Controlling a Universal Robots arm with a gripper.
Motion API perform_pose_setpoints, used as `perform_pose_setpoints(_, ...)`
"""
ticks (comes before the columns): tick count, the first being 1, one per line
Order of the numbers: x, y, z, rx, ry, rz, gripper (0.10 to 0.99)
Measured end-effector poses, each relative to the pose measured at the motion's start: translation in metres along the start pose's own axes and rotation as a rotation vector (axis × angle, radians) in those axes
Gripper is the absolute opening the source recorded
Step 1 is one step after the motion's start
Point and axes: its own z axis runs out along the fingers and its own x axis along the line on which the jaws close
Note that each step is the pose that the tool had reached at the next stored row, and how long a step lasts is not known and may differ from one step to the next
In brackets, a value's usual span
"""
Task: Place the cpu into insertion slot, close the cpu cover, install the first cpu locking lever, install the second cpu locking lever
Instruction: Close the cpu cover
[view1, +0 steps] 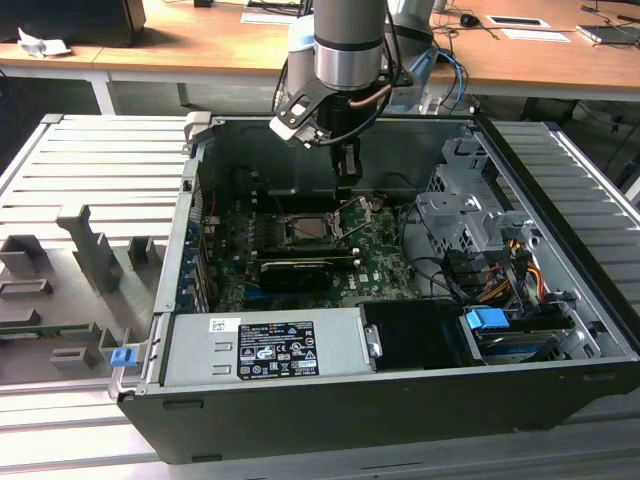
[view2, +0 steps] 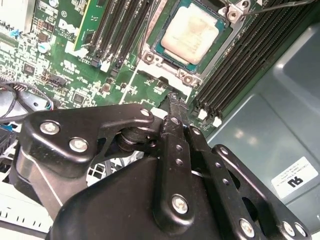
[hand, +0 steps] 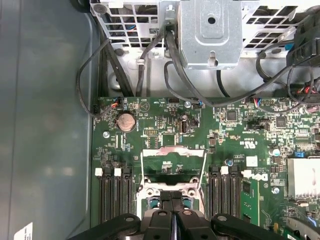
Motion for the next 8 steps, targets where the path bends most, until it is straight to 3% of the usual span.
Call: perform_pose_setpoints(8, 0.0000, 0.0082, 0.0007, 0.000, 0.0000, 0.000, 0.106)
